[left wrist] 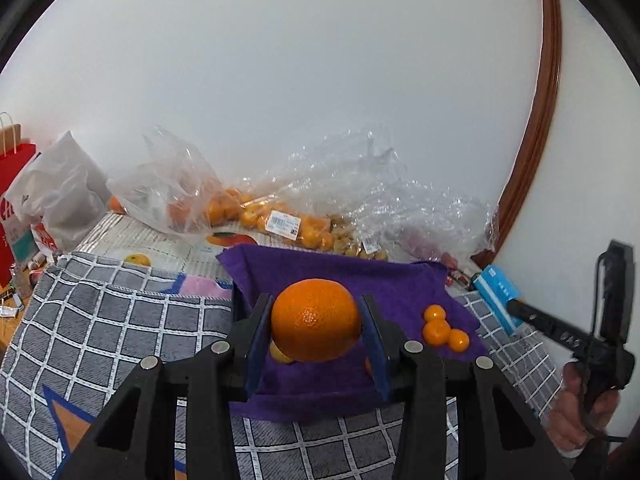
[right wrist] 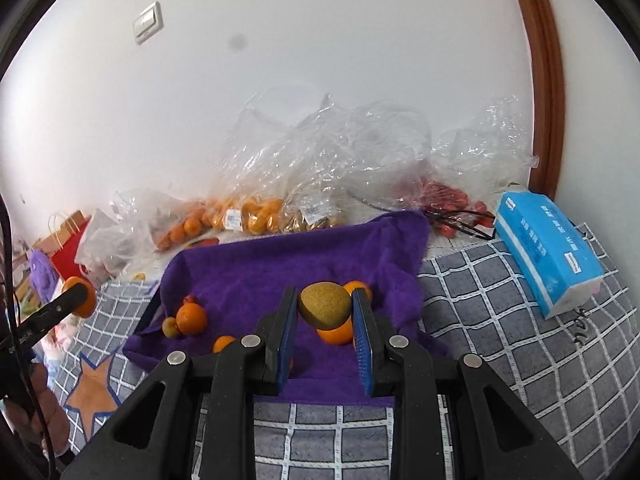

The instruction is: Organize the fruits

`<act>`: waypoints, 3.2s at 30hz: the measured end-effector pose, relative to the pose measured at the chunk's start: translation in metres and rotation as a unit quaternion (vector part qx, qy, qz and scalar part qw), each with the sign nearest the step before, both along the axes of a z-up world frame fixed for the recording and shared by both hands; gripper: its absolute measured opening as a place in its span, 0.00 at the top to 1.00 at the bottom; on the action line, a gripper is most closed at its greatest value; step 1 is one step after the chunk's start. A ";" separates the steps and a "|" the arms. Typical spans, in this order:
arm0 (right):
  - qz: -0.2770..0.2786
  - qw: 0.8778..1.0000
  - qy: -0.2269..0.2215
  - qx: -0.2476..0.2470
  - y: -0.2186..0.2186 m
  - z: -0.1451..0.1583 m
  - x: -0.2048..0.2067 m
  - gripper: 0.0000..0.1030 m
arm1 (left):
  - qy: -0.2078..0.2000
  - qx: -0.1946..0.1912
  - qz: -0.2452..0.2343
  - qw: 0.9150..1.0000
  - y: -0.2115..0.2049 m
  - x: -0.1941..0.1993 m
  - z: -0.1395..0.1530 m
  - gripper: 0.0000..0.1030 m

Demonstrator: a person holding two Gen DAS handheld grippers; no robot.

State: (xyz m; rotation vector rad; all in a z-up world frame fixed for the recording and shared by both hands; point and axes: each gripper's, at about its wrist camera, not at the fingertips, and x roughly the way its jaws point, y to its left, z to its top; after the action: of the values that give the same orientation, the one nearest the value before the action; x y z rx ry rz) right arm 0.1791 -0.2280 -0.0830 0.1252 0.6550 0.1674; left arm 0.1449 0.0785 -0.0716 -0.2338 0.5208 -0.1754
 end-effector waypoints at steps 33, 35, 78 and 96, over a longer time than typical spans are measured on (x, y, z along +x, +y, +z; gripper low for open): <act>-0.013 0.999 0.041 0.019 -0.002 -0.053 0.033 0.74 | 0.070 -0.010 -0.017 0.997 -0.006 0.052 -0.037 0.60; -0.010 0.998 0.053 0.016 -0.001 -0.061 0.037 0.74 | 0.073 -0.002 -0.019 0.997 -0.009 0.054 -0.043 0.60; 0.034 0.998 0.053 -0.025 0.025 -0.079 0.033 0.61 | 0.081 0.033 -0.063 0.994 -0.043 0.057 -0.076 0.52; -0.045 0.998 0.017 -0.035 0.012 0.017 -0.062 0.29 | 0.054 0.119 0.011 0.991 -0.064 -0.039 0.007 0.33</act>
State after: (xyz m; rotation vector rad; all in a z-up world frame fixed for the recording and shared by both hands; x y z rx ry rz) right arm 0.1171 -0.2157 -0.0658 0.0904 0.6868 0.0548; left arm 0.1063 0.0149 -0.0644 -0.0170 0.6406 -0.0783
